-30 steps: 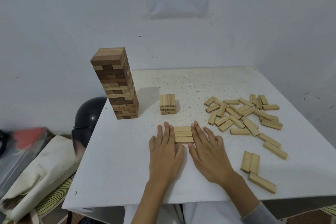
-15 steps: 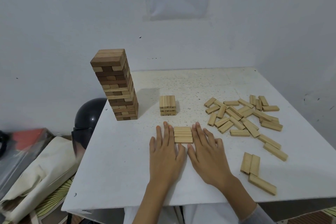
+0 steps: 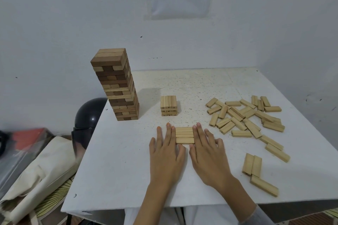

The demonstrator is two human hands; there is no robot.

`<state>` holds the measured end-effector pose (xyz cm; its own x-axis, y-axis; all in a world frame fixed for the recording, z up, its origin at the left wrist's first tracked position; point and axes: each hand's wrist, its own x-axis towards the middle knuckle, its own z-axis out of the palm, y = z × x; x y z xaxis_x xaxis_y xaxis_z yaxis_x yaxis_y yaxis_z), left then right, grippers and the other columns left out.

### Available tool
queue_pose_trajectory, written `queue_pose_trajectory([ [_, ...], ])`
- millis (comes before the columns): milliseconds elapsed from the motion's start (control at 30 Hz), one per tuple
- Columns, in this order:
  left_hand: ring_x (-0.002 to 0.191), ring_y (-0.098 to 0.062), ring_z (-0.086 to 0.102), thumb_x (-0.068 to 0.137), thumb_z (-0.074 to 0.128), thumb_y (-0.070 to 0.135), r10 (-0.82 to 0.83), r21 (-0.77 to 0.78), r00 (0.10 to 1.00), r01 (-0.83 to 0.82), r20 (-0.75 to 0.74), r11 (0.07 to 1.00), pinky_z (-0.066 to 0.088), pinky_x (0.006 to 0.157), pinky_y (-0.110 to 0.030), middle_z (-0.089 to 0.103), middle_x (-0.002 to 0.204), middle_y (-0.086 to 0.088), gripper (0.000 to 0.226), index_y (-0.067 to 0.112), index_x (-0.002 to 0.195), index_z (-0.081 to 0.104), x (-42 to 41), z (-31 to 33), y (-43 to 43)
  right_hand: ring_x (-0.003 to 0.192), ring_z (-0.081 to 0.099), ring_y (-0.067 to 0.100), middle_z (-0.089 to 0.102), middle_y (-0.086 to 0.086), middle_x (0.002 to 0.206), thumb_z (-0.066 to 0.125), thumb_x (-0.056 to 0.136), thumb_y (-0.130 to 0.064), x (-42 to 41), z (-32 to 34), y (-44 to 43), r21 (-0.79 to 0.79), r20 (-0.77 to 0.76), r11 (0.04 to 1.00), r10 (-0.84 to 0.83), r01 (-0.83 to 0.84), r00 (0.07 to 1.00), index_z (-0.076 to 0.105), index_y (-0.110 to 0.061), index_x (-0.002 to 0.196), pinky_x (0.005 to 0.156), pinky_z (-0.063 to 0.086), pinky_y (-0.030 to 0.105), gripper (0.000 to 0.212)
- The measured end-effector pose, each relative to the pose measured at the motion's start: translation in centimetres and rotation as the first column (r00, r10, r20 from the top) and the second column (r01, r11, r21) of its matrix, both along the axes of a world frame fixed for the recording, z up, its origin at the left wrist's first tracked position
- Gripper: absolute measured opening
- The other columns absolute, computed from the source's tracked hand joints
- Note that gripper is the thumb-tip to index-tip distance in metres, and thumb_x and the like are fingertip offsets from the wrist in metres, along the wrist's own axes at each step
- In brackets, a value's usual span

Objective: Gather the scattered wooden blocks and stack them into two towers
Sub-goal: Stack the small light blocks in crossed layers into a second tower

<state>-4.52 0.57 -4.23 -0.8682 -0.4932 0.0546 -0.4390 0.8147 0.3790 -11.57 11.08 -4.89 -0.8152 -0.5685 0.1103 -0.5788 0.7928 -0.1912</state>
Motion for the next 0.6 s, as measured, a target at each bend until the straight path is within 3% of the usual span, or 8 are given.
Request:
queue_pose_trajectory([
  [367, 0.147, -0.013, -0.019, 0.070, -0.013, 0.053, 0.000, 0.017, 0.999, 0.001, -0.037, 1.000, -0.008, 0.117, -0.031, -0.007, 0.162, 0.011, 0.091, 0.023, 0.155, 0.001, 0.07, 0.09, -0.04, 0.114, 0.061, 0.025, 0.056, 0.008, 0.138, 0.005, 0.102, -0.035, 0.22, 0.23, 0.19, -0.025, 0.029, 1.000, -0.001, 0.001, 1.000, 0.054, -0.007, 0.135, 0.077, 0.052, 0.035, 0.065],
  [467, 0.147, -0.011, -0.020, 0.072, -0.012, 0.054, 0.004, 0.023, 0.999, -0.003, -0.043, 1.000, -0.011, 0.116, -0.029, -0.009, 0.161, 0.012, 0.090, 0.024, 0.155, 0.000, -0.01, -0.14, 0.00, 0.114, 0.062, 0.024, 0.056, 0.007, 0.137, 0.021, 0.099, -0.036, 0.03, 0.09, 0.46, -0.025, 0.034, 1.000, 0.003, -0.002, 0.999, 0.055, -0.007, 0.134, 0.077, 0.053, 0.037, 0.056],
  [533, 0.146, -0.009, -0.020, 0.077, -0.006, 0.055, 0.006, 0.051, 0.998, -0.003, -0.065, 0.999, -0.014, 0.113, -0.025, -0.008, 0.162, 0.011, 0.084, 0.025, 0.155, 0.000, -0.01, -0.43, -0.19, 0.117, 0.060, 0.024, 0.054, 0.006, 0.140, 0.026, 0.095, -0.037, -0.05, 0.32, 0.64, -0.029, 0.058, 0.999, 0.017, -0.015, 0.998, 0.053, -0.009, 0.136, 0.081, 0.051, 0.039, 0.057],
  [600, 0.146, -0.003, -0.016, 0.089, 0.019, 0.051, 0.010, 0.118, 0.991, 0.006, -0.136, 0.993, -0.015, 0.111, -0.021, -0.001, 0.162, 0.011, 0.072, 0.026, 0.155, 0.006, 0.08, -0.60, -0.37, 0.132, 0.043, 0.019, 0.038, -0.001, 0.152, 0.020, 0.094, -0.043, -0.36, 0.43, 0.82, -0.089, 0.057, 0.994, 0.071, -0.066, 0.996, 0.037, -0.016, 0.147, 0.097, 0.038, 0.039, 0.062],
])
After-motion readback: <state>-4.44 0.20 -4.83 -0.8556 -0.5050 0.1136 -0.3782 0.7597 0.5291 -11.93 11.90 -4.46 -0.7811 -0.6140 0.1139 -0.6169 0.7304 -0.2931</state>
